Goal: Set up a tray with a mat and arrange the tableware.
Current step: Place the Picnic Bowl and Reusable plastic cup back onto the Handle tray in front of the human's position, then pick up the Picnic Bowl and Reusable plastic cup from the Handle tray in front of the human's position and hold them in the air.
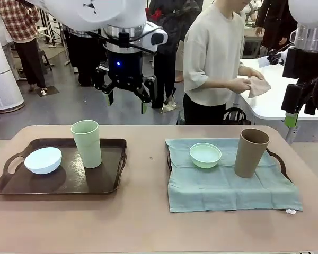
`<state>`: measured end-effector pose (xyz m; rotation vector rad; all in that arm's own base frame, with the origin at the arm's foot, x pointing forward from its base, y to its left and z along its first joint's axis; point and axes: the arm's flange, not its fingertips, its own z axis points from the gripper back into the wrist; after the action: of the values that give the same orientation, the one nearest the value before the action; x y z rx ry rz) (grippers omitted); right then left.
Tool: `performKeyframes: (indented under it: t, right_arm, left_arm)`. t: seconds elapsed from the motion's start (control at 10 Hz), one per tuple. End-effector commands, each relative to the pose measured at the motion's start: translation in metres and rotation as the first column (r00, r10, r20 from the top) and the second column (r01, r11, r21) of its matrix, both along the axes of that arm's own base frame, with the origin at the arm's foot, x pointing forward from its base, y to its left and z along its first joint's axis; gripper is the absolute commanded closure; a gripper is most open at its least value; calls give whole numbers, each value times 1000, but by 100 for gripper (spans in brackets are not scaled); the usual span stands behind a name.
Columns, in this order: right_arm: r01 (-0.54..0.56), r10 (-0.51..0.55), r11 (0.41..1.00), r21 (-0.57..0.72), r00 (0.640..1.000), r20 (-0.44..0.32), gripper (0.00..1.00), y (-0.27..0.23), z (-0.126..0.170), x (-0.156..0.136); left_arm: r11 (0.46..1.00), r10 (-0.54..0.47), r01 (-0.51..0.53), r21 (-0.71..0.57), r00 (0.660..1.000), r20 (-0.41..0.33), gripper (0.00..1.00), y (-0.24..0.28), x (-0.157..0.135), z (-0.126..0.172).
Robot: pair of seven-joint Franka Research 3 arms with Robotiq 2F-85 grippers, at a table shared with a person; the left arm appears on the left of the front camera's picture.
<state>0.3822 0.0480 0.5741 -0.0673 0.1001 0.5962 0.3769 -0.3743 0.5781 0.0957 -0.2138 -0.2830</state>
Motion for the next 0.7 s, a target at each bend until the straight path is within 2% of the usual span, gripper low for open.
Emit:
performKeyframes:
  t: [0.0, 0.6]
  right_arm:
    - [-20, 21, 999, 36, 1000, -13, 0, -10, -8, 2]
    - [-20, 21, 999, 36, 1000, -13, 0, -10, -8, 2]
  left_arm:
    - [999, -32, 31, -24, 999, -14, 0, -12, 8, -14]
    - [999, -32, 31, -24, 999, -14, 0, -12, 8, -14]
